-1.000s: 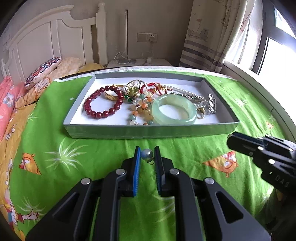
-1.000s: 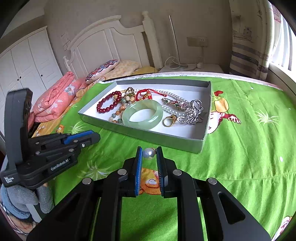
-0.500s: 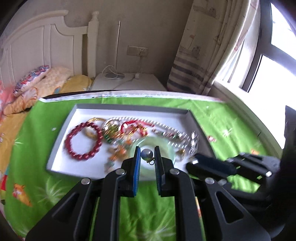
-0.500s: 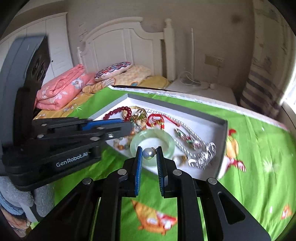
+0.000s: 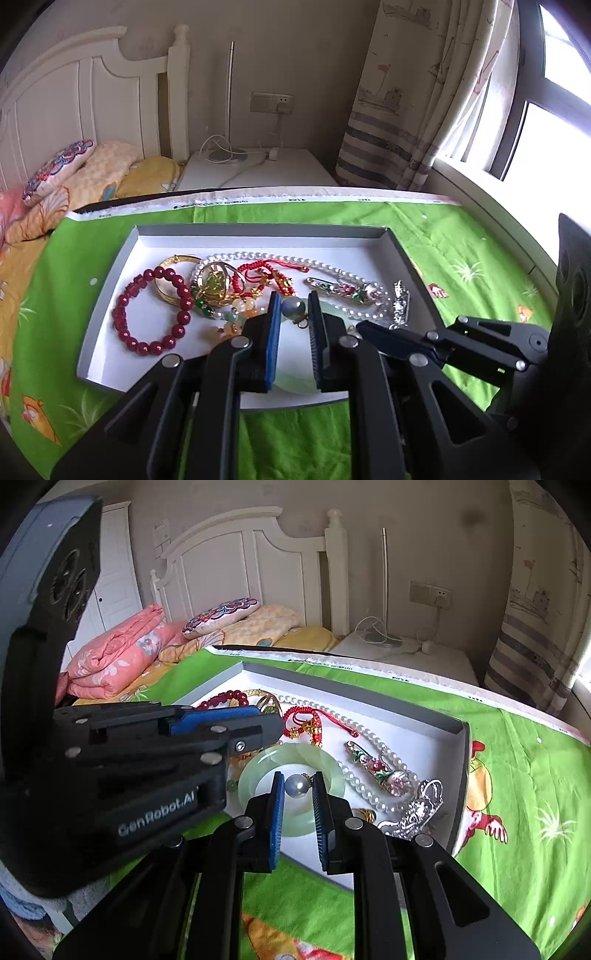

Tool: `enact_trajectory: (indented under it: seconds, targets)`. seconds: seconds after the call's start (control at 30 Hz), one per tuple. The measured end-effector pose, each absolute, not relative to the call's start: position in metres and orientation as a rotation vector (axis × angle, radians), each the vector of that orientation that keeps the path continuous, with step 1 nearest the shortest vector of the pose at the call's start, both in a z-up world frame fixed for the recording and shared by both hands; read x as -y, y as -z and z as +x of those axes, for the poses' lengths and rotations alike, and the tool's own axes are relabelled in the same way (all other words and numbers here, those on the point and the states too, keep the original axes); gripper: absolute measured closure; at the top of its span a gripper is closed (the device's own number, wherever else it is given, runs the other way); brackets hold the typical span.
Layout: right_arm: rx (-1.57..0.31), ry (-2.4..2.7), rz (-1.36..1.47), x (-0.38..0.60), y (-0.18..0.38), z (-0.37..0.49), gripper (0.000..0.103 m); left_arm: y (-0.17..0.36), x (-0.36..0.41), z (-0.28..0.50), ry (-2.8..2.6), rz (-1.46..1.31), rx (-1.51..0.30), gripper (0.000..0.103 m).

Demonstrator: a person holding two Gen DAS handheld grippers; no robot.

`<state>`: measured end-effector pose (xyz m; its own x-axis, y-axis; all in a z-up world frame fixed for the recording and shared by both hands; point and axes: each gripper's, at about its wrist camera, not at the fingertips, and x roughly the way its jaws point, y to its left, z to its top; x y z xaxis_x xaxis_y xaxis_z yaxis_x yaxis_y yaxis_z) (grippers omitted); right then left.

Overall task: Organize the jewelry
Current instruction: 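Lower the pearl into the tray with the right gripper while the left gripper releases its bead there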

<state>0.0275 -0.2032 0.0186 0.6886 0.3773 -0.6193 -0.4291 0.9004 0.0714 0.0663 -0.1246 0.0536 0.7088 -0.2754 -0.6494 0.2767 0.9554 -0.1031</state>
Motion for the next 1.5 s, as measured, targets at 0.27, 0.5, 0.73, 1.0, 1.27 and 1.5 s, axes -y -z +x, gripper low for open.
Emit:
enact_trajectory:
  seconds: [0.27,0.5,0.73,1.0,1.27,1.5]
  targets:
    - [-0.679,-0.457,-0.091,0.196,-0.017,0.033,0.087,-0.045,0.117,0.071,0.295,-0.003,-0.739,0.089]
    - [-0.686,-0.459,-0.089,0.191,-0.016,0.033,0.087,-0.043,0.118,0.071,0.294,0.005,-0.726,0.089]
    - [-0.694,-0.448,-0.073,0.192,-0.015,0.035,0.084,-0.04,0.116,0.069,0.275,0.005,-0.709,0.074]
    - [-0.646,-0.415,0.024,0.214,-0.02,0.03,0.053,-0.051,0.098,0.059,0.163,-0.03,-0.607,0.018]
    - [-0.623,-0.382,0.057,0.227,-0.021,0.025,0.037,-0.054,0.084,0.054,0.113,-0.059,-0.582,0.006]
    - [-0.595,-0.364,0.067,0.233,-0.023,0.018,0.019,-0.052,0.071,0.047,0.07,-0.09,-0.585,0.002]
